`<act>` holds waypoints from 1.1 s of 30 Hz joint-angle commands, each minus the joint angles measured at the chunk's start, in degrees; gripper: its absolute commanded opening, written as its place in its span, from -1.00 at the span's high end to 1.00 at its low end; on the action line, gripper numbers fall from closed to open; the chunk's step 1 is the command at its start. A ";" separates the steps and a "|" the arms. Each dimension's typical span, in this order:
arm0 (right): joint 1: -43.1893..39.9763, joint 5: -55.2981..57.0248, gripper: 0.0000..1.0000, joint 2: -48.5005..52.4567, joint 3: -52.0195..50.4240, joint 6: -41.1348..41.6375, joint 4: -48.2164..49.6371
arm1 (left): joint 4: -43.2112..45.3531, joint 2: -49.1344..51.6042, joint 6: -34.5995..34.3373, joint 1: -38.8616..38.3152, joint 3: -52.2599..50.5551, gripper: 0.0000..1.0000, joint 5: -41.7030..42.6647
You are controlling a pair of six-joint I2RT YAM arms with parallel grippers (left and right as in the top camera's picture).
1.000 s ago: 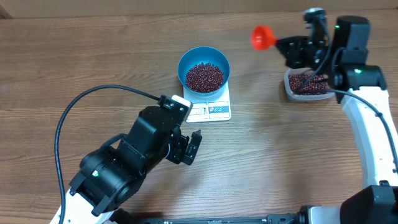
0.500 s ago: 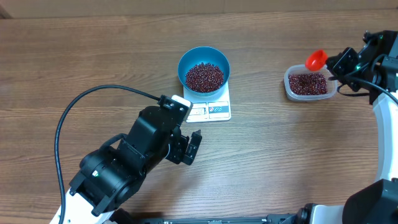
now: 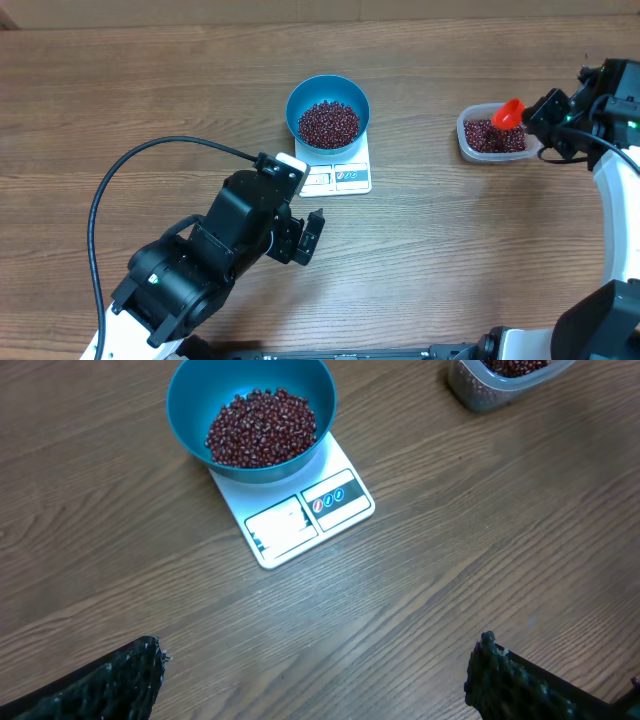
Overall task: Scoop item into bowl and weigh 150g on scale
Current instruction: 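Move the empty scoop back right over the bean container, then lower the scoop into the bean container with the right gripper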
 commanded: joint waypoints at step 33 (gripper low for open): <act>-0.04 4.48 -0.43 0.28 -12.66 2.60 7.37 | -0.15 0.33 0.85 -0.37 -0.02 -0.99 -0.59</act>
